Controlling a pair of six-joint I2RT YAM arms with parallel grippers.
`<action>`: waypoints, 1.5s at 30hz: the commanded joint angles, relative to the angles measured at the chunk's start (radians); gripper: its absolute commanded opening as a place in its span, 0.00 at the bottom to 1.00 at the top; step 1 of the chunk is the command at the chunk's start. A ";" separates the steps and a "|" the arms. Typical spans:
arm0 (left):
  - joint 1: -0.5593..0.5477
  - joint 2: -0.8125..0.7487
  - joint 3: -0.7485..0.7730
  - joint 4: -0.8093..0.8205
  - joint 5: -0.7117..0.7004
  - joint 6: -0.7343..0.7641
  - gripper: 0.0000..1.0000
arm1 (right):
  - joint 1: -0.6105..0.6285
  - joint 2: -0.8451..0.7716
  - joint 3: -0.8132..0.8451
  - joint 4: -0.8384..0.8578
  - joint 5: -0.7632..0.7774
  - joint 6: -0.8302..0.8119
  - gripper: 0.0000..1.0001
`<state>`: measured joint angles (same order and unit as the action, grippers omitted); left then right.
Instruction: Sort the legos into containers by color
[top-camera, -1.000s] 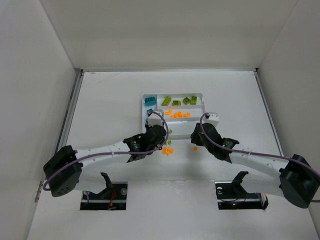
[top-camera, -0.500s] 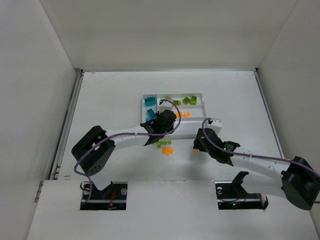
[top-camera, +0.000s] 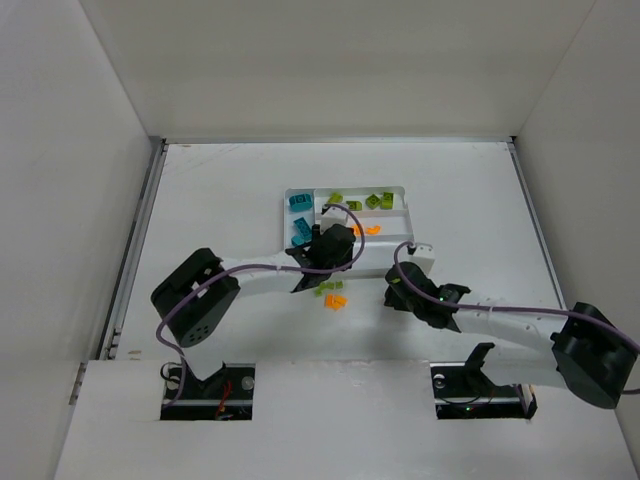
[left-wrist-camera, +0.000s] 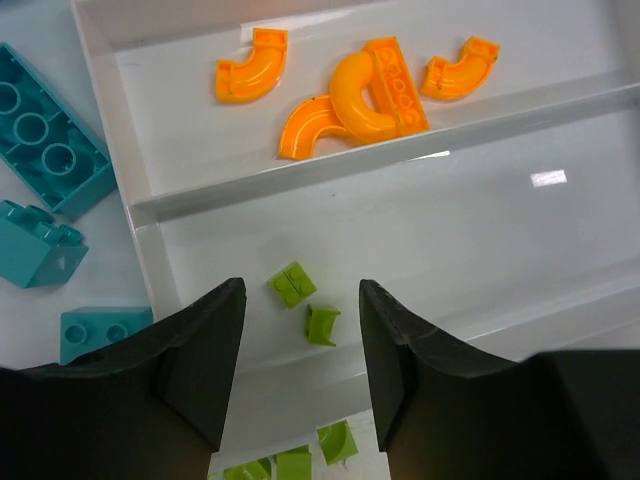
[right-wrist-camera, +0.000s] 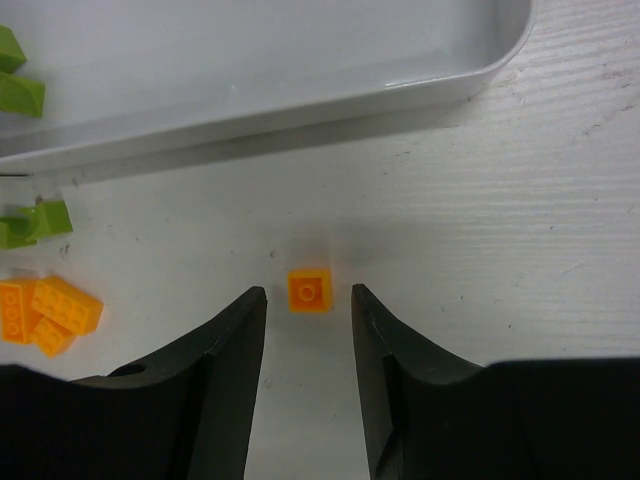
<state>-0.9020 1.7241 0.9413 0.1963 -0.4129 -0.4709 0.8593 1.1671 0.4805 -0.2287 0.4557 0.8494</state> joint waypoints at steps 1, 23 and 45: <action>-0.027 -0.133 -0.034 0.019 -0.047 0.014 0.46 | 0.010 0.020 0.032 -0.008 0.000 0.014 0.44; -0.257 -0.448 -0.401 -0.109 -0.153 -0.224 0.47 | -0.019 0.052 0.219 -0.049 0.029 -0.096 0.16; -0.206 -0.347 -0.452 0.048 -0.165 -0.232 0.43 | -0.308 0.617 0.679 0.229 -0.104 -0.299 0.24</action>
<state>-1.1168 1.3632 0.4904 0.2001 -0.5797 -0.6933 0.5667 1.7767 1.1061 -0.0723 0.3580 0.5716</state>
